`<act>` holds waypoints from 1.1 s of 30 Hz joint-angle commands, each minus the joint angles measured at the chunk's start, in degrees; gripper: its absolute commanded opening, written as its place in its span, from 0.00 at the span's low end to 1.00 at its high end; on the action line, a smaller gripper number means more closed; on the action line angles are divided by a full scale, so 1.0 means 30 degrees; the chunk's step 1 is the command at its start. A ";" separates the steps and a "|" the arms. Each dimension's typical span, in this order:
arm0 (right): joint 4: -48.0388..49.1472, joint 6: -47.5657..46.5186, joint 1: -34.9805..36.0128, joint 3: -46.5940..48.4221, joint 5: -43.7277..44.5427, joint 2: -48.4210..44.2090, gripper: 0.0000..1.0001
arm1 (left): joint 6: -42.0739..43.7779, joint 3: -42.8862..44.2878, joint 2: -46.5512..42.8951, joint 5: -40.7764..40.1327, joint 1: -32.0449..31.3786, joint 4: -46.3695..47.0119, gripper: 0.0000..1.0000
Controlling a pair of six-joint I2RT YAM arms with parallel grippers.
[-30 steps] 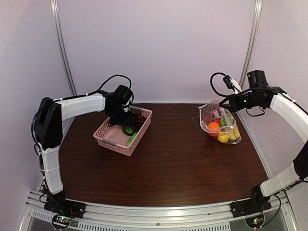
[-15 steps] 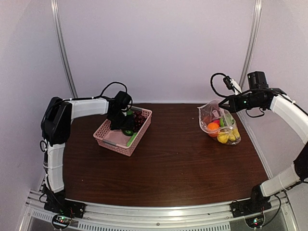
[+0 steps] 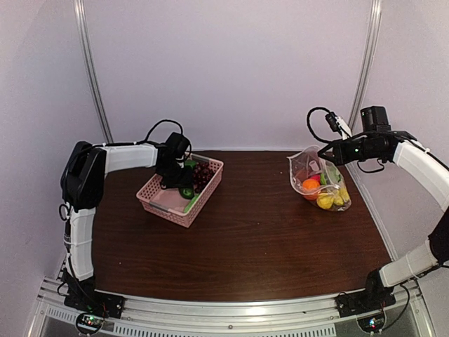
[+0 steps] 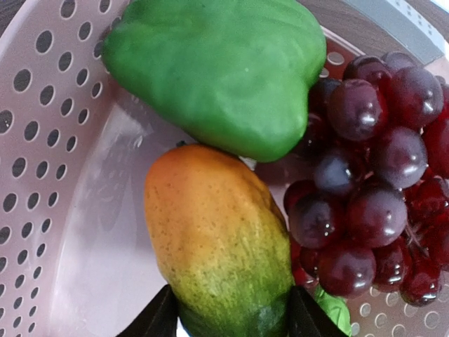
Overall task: Place the food in the zip-top bag and seal the zipper
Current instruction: Pick up the fake fruit from the bin, then place the fake fruit in the zipper food storage bag.
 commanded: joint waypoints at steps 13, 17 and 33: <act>0.0140 0.0203 0.0411 -0.0043 -0.0101 -0.0258 0.00 | 0.0773 -0.2639 -0.7830 0.1634 -0.1396 0.2275 0.42; -0.0354 0.0145 0.0617 0.0364 -0.0078 -0.0034 0.00 | 0.0893 -0.1992 -0.8237 0.3260 -0.3548 0.4603 0.42; -0.2317 0.1015 0.1489 0.2690 -0.1405 0.0343 0.00 | 0.0314 0.2886 -0.2758 0.7210 -0.9719 1.3201 0.38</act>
